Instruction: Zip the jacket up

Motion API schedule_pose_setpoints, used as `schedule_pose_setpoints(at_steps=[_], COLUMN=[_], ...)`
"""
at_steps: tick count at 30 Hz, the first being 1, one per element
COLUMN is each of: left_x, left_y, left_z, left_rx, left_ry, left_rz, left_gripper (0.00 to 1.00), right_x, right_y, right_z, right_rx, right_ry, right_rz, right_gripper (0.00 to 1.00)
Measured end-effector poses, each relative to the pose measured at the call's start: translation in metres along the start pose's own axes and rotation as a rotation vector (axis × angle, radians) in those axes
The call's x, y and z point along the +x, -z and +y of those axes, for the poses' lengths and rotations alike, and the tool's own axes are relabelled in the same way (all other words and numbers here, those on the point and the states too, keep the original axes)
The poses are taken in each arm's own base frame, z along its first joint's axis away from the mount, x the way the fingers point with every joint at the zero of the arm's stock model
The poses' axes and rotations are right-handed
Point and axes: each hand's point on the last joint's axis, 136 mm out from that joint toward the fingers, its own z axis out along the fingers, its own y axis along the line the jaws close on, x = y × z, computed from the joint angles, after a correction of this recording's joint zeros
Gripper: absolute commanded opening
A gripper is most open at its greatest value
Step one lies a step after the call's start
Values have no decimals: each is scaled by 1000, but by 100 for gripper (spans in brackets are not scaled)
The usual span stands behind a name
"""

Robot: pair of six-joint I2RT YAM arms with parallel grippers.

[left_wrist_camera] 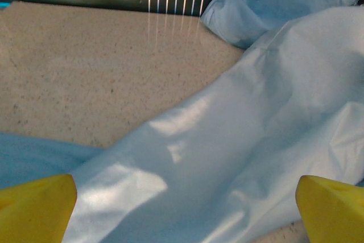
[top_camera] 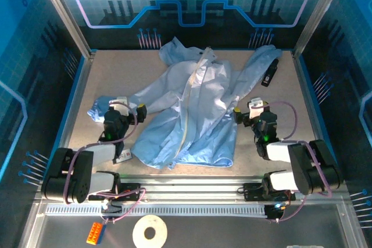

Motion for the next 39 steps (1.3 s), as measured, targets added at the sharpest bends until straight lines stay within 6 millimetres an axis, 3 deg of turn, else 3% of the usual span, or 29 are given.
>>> schedule_pose_setpoints(at_steps=[4, 12, 17, 20, 23, 39], left_x=[1, 30, 7, 4, 7, 11], left_y=[-7, -32, -45, -46, -46, -45], left_z=[2, 11, 15, 18, 19, 19], left_rx=[-12, -49, -68, -76, -77, -78], left_ry=[-29, -45, -36, -33, -33, -33], left_rz=[-12, 72, 35, 32, 45, 58], left_gripper=[99, 99, 99, 99, 99, 99], right_x=[5, 13, -3, -15, -10, 4], right_y=[-6, -15, -33, -43, -44, -43], right_z=[0, -1, -8, -21, -30, -24], right_rx=[2, 13, 29, 37, 51, 24], right_ry=[3, 1, -10, -40, -60, -67], right_rz=[-7, -5, 7, 3, 26, 83], right_gripper=[100, 100, 100, 100, 100, 100])
